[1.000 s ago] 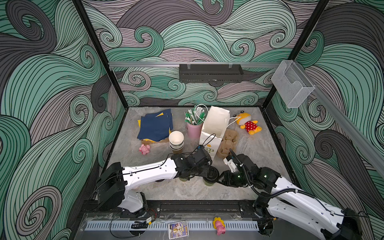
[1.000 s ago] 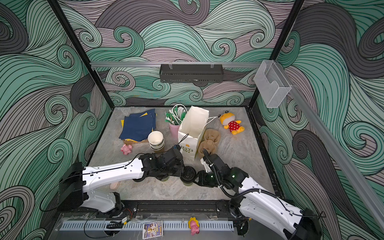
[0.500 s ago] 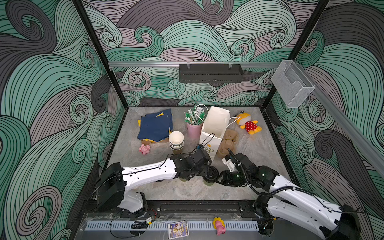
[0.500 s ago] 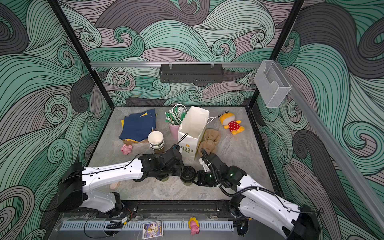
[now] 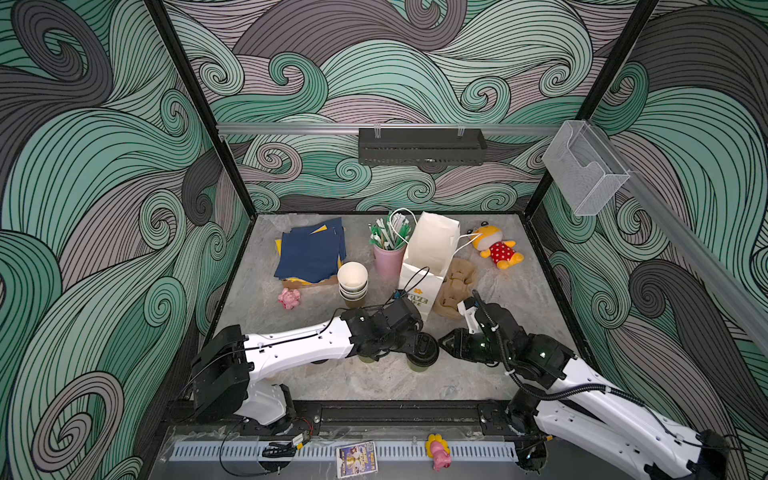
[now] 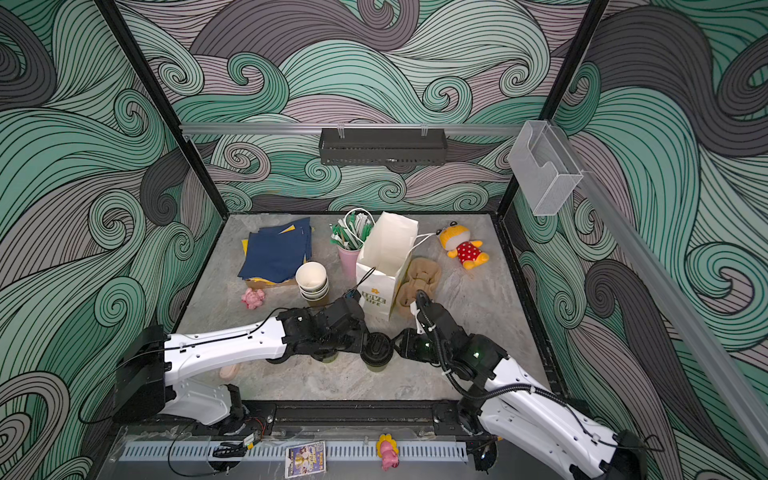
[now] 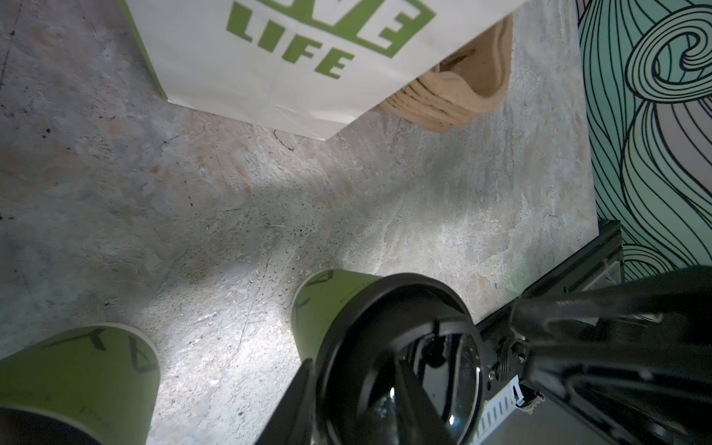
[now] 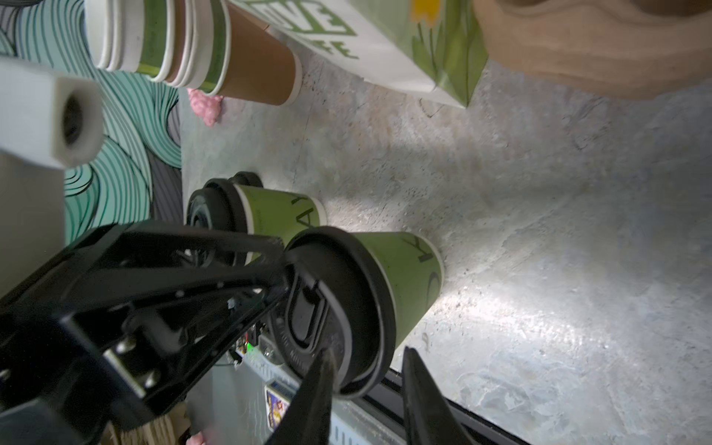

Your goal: Pack the takeout coffee

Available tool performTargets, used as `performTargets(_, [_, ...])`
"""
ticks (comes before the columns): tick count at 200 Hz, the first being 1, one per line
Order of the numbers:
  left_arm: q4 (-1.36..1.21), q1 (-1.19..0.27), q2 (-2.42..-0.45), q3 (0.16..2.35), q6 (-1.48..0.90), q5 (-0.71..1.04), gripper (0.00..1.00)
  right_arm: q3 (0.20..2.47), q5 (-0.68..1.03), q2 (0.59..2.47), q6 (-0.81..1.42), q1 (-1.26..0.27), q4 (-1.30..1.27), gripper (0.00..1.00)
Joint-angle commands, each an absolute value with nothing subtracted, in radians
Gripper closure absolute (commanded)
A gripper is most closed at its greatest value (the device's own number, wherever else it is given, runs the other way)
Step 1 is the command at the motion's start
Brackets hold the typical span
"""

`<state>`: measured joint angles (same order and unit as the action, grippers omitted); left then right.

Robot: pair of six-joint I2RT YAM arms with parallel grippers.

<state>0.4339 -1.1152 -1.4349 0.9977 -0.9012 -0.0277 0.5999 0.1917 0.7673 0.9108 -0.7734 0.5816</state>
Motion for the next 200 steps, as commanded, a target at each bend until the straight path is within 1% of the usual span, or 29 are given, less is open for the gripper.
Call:
performTargets(1, [0.503,-1.121,-1.438,0.968,-0.884,-0.005,0.66,0.607,0.126,0.788,0.962,-0.766,0.535,0.72])
performTargets(47, [0.505,-1.124,-1.439,0.968,-0.881,-0.002,0.67,0.582,0.191,0.85,0.975,-0.765,0.477,0.74])
performTargets(121, [0.511,-1.127,-1.448,0.971,-0.881,-0.002,0.68,0.541,0.19,0.874,0.993,-0.764,0.517,0.81])
performTargets(200, [0.535,-1.137,-1.452,0.973,-0.881,-0.016,0.68,0.461,0.212,0.871,0.985,-0.764,0.613,0.83])
